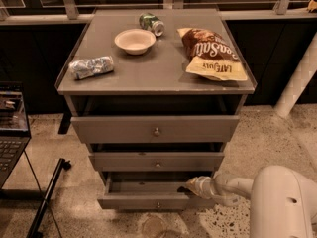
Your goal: Open bottom drawer
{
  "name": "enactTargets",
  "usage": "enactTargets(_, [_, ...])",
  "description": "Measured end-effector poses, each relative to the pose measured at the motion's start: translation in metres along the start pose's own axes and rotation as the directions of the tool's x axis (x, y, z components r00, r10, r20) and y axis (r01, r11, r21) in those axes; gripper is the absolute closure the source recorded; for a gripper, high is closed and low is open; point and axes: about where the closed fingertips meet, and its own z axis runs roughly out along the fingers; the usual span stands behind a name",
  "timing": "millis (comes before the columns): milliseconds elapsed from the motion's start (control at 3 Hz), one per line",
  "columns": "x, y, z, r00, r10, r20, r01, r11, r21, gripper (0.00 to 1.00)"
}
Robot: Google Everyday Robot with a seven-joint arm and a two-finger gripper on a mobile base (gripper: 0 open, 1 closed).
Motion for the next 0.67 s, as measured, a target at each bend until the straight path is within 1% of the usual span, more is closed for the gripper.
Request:
enactTargets(333, [-0.005,-0.019,0.005,0.999,0.036,-0.014,-0.036,0.9987,0.038,1.0])
enactTargets(667, [-0.006,-0.039,0.009,0.997,0.064,-0.033,-0.062,0.9953,0.074,1.0])
